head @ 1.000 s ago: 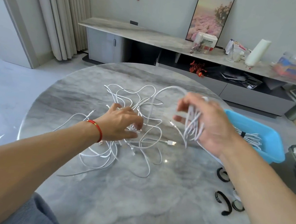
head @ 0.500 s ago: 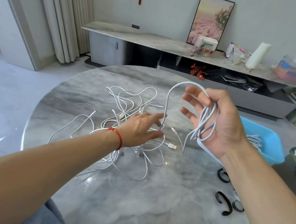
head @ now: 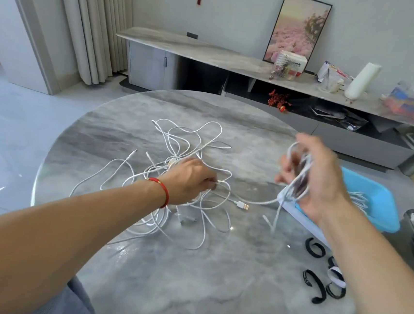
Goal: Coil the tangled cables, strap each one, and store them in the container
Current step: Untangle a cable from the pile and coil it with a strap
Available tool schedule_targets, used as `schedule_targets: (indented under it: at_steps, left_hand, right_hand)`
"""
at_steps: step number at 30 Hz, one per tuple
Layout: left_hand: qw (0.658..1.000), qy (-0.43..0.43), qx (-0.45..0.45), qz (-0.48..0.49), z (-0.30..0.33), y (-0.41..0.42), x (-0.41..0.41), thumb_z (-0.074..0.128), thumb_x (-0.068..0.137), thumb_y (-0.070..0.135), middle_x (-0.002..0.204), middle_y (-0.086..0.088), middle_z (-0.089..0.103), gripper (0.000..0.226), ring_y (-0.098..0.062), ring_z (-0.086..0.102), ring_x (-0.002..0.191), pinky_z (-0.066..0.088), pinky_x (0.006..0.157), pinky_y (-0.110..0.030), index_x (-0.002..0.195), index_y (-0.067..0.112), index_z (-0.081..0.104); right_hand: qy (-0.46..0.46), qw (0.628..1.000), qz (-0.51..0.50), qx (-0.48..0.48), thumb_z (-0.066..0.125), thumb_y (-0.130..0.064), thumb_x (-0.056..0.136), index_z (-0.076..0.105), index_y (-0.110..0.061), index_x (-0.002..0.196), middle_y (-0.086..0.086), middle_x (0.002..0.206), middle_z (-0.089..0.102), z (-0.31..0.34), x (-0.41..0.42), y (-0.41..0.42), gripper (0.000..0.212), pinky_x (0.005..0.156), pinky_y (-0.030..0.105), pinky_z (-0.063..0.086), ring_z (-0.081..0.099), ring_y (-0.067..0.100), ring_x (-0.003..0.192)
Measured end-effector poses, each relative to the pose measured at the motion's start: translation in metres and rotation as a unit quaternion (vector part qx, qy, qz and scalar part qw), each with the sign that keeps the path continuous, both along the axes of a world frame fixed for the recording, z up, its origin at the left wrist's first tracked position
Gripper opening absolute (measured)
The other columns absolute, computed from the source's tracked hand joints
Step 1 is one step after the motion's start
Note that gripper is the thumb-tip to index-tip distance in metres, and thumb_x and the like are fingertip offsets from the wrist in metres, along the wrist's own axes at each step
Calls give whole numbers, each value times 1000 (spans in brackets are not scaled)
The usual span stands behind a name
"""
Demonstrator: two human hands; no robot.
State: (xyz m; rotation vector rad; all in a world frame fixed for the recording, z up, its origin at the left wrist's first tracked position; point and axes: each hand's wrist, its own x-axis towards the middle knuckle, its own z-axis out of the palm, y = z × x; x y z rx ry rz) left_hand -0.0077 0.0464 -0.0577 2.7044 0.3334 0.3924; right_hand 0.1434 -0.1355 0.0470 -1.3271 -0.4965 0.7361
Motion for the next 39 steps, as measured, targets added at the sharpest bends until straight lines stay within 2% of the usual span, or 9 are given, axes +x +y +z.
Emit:
schedule_targets:
  at_steps: [3, 6, 7, 10, 13, 21, 25, 33, 39]
  left_hand:
    - [995, -90, 11, -29, 9, -6, 3, 65, 95, 19, 88, -7, 71, 13, -29, 60, 93, 43, 88, -36, 98, 11, 76]
    - [990, -133, 12, -37, 16, -11, 3, 66, 95, 19, 81, -6, 72, 14, -28, 61, 82, 45, 78, -38, 99, 10, 77]
    - [990, -141, -9, -29, 18, -12, 2, 66, 95, 18, 79, -5, 72, 14, -26, 62, 79, 47, 77, -37, 100, 11, 77]
    - [986, -141, -93, 4, 21, -9, 0, 66, 95, 19, 71, 4, 66, 10, -16, 60, 68, 49, 71, -31, 99, 14, 74]
    - [989, -113, -97, -18, 20, -4, -8, 65, 96, 24, 69, 4, 65, 10, -13, 59, 64, 48, 67, -28, 98, 16, 70]
    - [997, 71, -30, 2, 3, 12, -28, 54, 100, 28, 92, 3, 73, 18, -24, 65, 88, 45, 87, -34, 98, 15, 67]
    - [998, 56, -27, 5, 6, 9, -25, 51, 101, 22, 85, 1, 74, 22, -21, 63, 76, 44, 78, -31, 92, 14, 69]
    - [999, -3, -46, 24, 15, 9, -25, 52, 103, 24, 62, 6, 61, 23, 2, 55, 54, 37, 58, -18, 81, 17, 55]
    - [1000, -15, 6, -8, 16, 0, -26, 54, 101, 28, 77, -7, 70, 19, -31, 62, 74, 48, 70, -43, 100, 14, 66]
  right_hand:
    - [-201, 949, 106, -217, 66, -29, 97, 58, -14, 89, 9, 63, 58, -24, -15, 9, 19, 49, 35, 48, 53, 25, 49]
    - [-482, 789, 146, -352, 68, -48, 90, 58, -28, 100, -2, 81, 69, -39, -29, 19, 24, 67, 38, 54, 68, 28, 79]
    - [-524, 760, 129, -362, 65, -54, 90, 54, -30, 103, -3, 87, 69, -39, -31, 22, 30, 73, 40, 53, 67, 29, 85]
    - [-536, 761, 113, -347, 60, -66, 89, 52, -35, 109, -3, 90, 67, -34, -27, 32, 38, 73, 40, 51, 64, 29, 87]
    - [-585, 697, 155, -386, 55, -72, 90, 63, -34, 95, -3, 83, 63, -36, -22, 35, 39, 69, 37, 45, 63, 30, 90]
    - [-450, 818, 84, -348, 65, -63, 87, 64, -25, 70, -6, 77, 65, -38, 16, 13, 41, 62, 31, 38, 56, 13, 72]
    - [-446, 784, 110, -417, 64, -61, 90, 70, -28, 76, -5, 92, 72, -39, 17, 13, 37, 74, 32, 47, 65, 18, 88]
    - [-540, 670, 200, -469, 50, -67, 95, 74, -24, 76, -1, 72, 69, -38, -12, 29, 53, 77, 35, 55, 66, 20, 76]
    - [-547, 757, 207, -292, 55, -44, 102, 55, -24, 68, -7, 71, 55, -45, -31, 49, 40, 58, 27, 36, 51, 14, 70]
